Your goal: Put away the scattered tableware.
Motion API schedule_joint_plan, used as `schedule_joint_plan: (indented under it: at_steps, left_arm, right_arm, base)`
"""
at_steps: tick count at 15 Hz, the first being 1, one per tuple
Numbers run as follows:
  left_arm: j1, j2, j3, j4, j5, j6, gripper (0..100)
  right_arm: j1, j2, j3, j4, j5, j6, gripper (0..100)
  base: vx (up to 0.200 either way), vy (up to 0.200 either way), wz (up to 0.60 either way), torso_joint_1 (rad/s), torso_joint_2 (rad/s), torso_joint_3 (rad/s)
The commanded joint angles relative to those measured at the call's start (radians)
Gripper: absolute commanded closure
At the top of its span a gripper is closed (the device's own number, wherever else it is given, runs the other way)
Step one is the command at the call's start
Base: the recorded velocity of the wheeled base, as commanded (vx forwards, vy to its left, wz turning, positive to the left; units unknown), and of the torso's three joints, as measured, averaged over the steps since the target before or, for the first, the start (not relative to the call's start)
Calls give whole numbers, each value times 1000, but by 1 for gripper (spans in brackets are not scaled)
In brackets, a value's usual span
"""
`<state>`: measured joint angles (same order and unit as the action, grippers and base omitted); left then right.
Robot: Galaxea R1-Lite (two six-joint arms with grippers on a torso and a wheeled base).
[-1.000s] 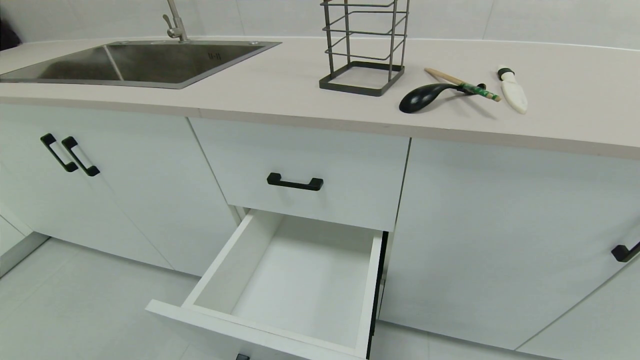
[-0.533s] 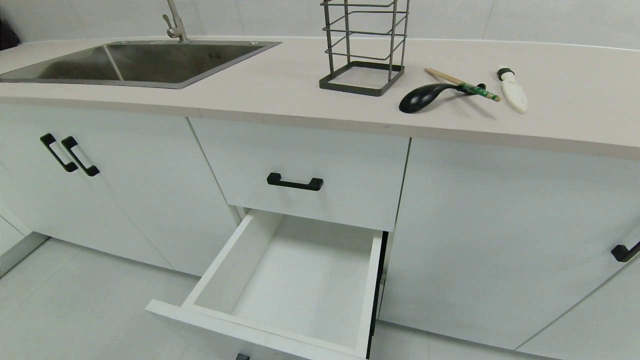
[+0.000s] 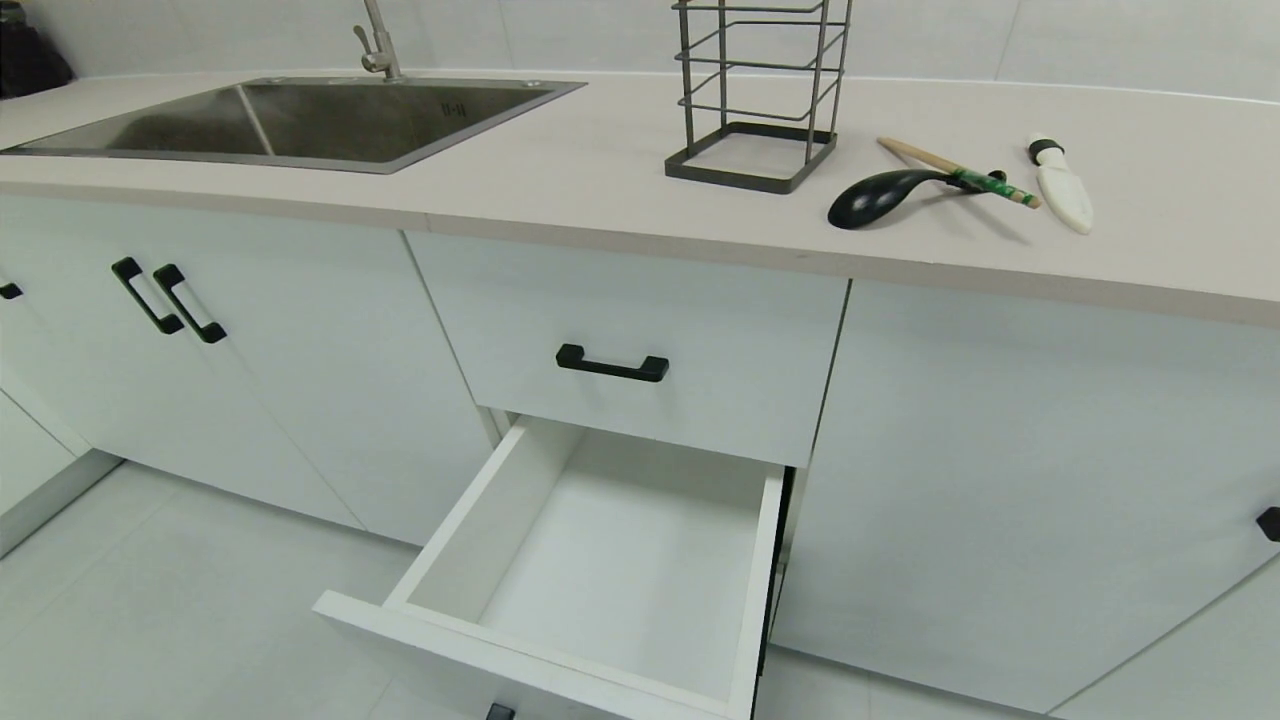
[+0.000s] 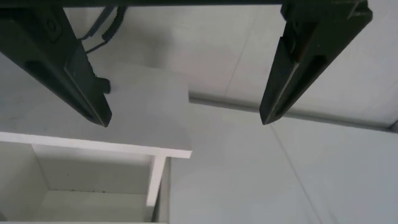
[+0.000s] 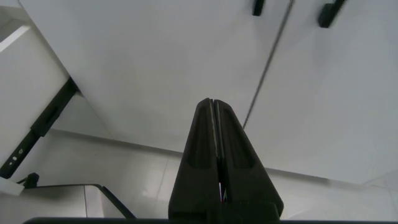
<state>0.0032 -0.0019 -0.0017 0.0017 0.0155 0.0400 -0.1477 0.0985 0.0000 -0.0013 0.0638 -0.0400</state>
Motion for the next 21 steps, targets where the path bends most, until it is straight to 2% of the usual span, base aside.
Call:
schedule_joint_plan:
  at_steps: [1,3,6,8,9,11,13,19,20,21]
  left_arm:
    - [0,2,0,0,7,-32,0]
    - [0,2,0,-3,21,-81,0]
    - [0,2,0,-2,23,-58,0]
    - [0,2,0,-2,67,-54,0]
    - [0,2,0,0,67,-49,0]
    - [-2,10,0,0,57,-12,0]
    - [-17,34,0,-2,57,-19,0]
    - [-6,2,0,-2,55,-26,0]
    - [-6,2,0,-2,60,-46,0]
    - [-6,2,0,-2,55,-19,0]
  right_arm:
    - [0,1,0,0,1,0,100]
    - [0,1,0,0,1,0,100]
    - [0,1,0,0,1,0,100]
    - [0,1,0,0,1,-1,100]
    - [0,1,0,0,1,-3,100]
    - [0,1,0,0,1,-3,100]
    - [0,1,0,0,1,-8,100]
    - [0,1,0,-2,2,-27,100]
    - [0,1,0,-2,2,-26,100]
    - [0,1,0,0,1,-20,100]
  base:
    - [0,0,0,0,0,0]
    - [100,0,0,-1,4,-1]
    - [133,0,0,3,5,3]
    - [0,0,0,0,0,0]
    - [0,0,0,0,0,0]
    - [0,0,0,0,0,0]
    - [0,0,0,0,0,0]
    - [0,0,0,0,0,0]
    - [0,0,0,0,0,0]
    - [0,0,0,0,0,0]
